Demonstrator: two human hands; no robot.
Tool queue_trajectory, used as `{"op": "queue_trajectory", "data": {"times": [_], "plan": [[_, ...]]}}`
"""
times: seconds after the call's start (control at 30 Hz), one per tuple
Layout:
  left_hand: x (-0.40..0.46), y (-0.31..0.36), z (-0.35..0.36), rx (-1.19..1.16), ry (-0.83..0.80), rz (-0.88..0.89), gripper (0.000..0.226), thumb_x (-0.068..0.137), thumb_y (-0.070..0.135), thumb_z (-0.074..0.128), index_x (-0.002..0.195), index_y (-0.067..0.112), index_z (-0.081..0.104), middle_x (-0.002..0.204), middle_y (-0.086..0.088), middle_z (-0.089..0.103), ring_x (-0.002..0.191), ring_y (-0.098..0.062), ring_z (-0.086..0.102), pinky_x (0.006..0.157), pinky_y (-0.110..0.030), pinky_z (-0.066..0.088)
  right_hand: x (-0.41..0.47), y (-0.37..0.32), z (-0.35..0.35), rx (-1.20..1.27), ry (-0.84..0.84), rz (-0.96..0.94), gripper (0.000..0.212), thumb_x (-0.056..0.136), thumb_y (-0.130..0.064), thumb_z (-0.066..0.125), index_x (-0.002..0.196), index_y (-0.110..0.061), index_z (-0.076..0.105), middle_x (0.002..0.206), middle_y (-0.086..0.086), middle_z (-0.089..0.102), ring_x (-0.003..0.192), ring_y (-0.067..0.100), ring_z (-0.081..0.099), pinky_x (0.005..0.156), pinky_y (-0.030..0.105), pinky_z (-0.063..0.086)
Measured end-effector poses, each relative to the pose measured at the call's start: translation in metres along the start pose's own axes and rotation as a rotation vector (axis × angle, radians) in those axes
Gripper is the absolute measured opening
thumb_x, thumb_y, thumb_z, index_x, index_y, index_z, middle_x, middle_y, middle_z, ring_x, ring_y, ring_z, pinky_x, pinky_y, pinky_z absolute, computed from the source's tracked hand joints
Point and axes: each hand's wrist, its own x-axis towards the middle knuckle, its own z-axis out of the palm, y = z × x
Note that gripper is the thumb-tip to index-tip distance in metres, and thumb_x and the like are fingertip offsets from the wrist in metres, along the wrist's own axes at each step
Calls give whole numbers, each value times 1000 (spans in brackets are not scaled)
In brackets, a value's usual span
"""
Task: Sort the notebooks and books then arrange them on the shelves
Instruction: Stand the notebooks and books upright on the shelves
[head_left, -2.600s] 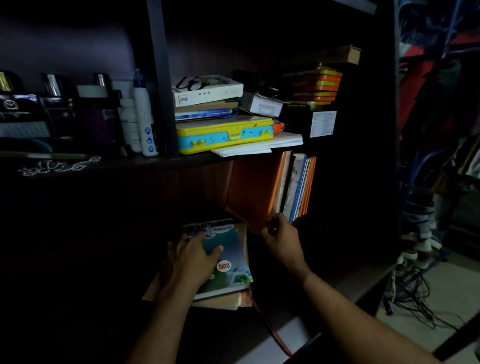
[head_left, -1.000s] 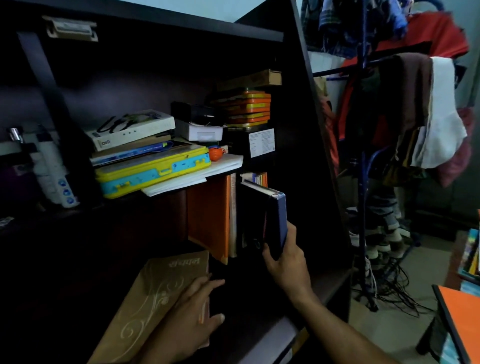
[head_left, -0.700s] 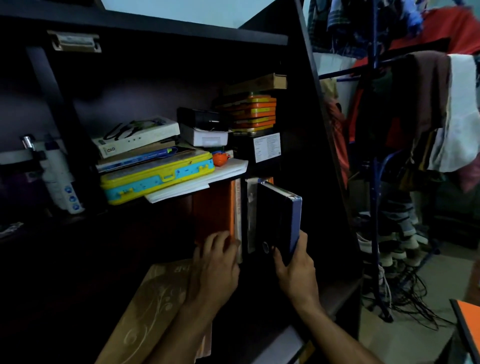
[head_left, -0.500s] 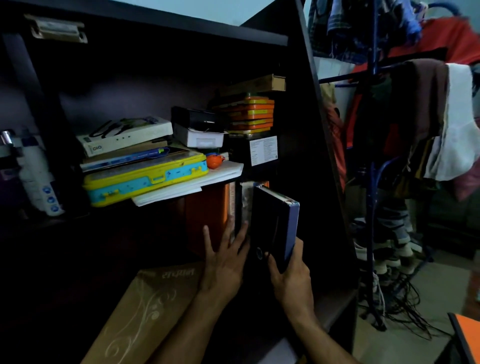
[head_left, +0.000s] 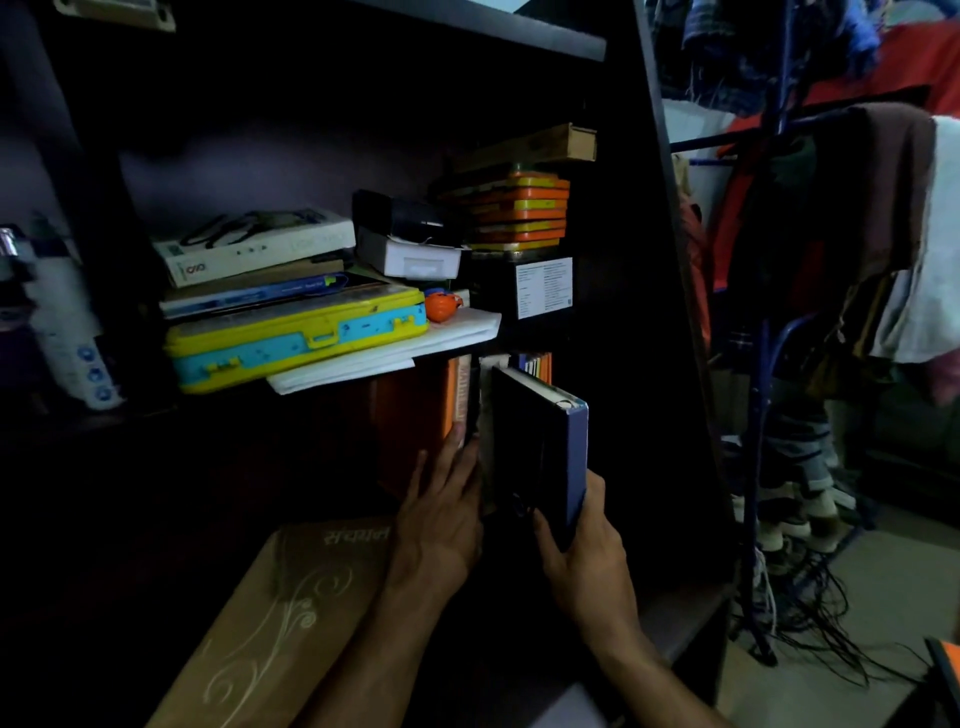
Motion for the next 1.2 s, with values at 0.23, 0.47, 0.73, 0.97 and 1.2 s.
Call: {"op": "queue_trajectory", "data": {"times": [0.23, 0.47, 0.73, 0.97, 1.2], "plan": [[0, -3, 0, -8, 41, -15, 91, 50, 31, 89, 135, 17, 63, 147, -3, 54, 146, -23, 27, 107, -59, 42, 0, -3, 0, -16, -15, 2, 56, 93, -42, 63, 135, -47, 26, 111, -30, 53, 101, -20, 55, 67, 4, 48], [-1, 1, -12, 73, -80, -29, 82, 84, 37, 63, 157, 21, 30, 169, 2, 9, 151, -17, -20, 117, -67, 5, 2, 0, 3, -26, 52, 35, 50, 96, -41, 61, 133, -45, 27, 111, -25, 56, 95, 6, 66, 74, 39, 62], [-8, 2, -10, 131, -75, -35, 84, 83, 40, 62, 157, 16, 30, 169, -2, -2, 152, -21, -24, 115, -69, -1, 2, -6, 1, 3, 75, 101, 49, 95, -40, 60, 133, -40, 28, 106, -23, 56, 94, 12, 67, 75, 43, 62], [-7, 3, -8, 101, -60, -59, 88, 70, 38, 72, 151, 14, 45, 167, -5, 18, 156, -23, -3, 114, -71, 11, 3, -6, 0, 6, 89, 134, 59, 92, -33, 66, 136, -40, 26, 117, -10, 61, 94, 14, 68, 75, 45, 61], [-8, 10, -12, 128, -172, -44, 91, 89, 41, 58, 161, 27, 4, 167, -7, -19, 148, -26, -33, 112, -73, -8, 2, -5, 1, -6, 170, 151, 58, 96, -30, 62, 138, -45, 26, 124, -8, 60, 102, 21, 67, 82, 47, 58]]}}
